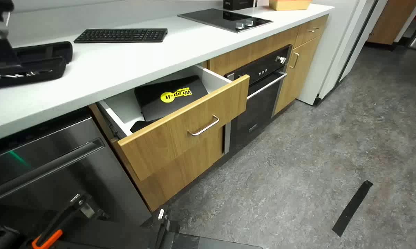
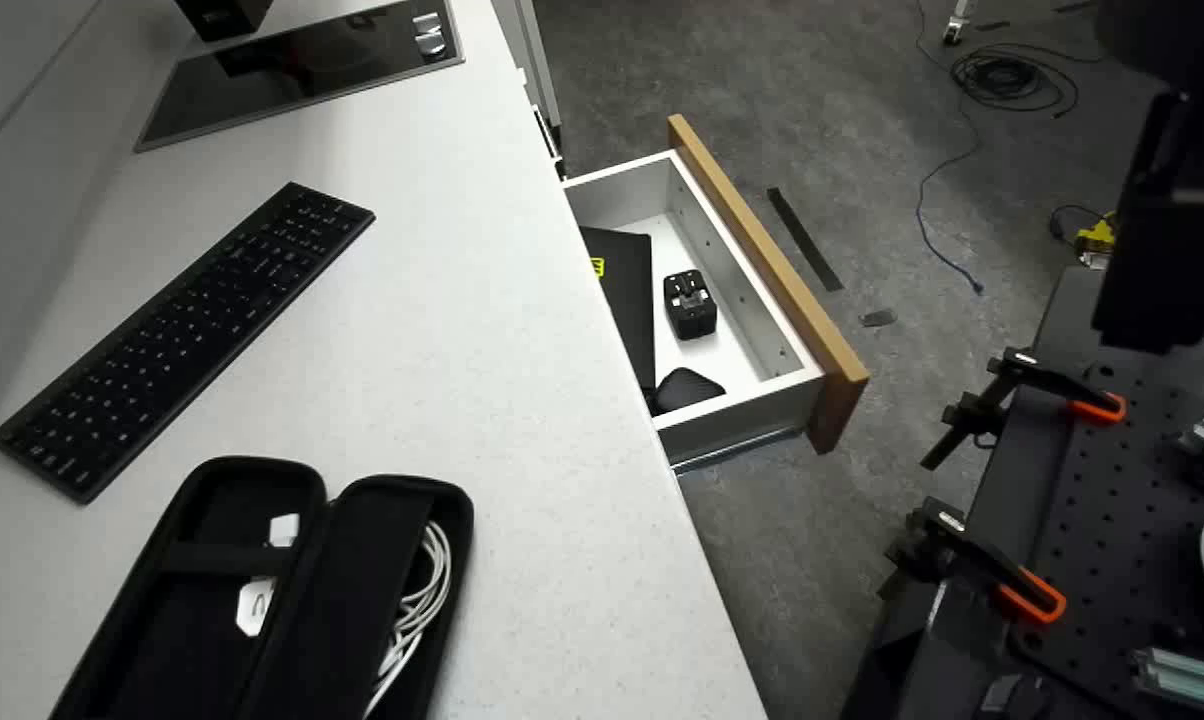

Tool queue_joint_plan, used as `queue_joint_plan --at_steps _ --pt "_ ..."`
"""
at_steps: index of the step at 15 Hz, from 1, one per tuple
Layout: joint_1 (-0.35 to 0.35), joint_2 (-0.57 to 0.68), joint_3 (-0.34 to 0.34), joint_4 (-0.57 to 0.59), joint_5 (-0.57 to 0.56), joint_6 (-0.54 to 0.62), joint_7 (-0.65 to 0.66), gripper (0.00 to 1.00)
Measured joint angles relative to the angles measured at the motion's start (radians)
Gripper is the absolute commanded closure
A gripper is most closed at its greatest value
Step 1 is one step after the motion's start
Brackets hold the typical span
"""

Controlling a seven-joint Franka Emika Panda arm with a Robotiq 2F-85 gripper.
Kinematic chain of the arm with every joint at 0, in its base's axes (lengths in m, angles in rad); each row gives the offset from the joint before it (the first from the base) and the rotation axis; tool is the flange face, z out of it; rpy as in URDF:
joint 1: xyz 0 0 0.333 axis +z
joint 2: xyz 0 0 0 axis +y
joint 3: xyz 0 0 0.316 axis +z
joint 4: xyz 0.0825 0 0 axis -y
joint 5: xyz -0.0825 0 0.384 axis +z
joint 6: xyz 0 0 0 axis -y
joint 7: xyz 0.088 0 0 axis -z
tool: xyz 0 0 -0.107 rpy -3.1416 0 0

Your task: Close the top drawer of the kitchen unit

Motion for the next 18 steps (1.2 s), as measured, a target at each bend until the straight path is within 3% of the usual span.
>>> queue_joint_plan --at_steps 6,9,13,18 --pt "0.0 0.003 -0.004 0.0 0.0 0.003 0.0 0.0" --pt "-0.015 0.021 -0.049 -0.005 -0.008 0.062 0.0 0.0" --pt "-0.126 0.099 -0.163 -0.038 -0.114 0.254 0.0 0.0" --pt "-0.285 0.291 -0.288 -0.041 -0.2 0.525 0.008 0.0"
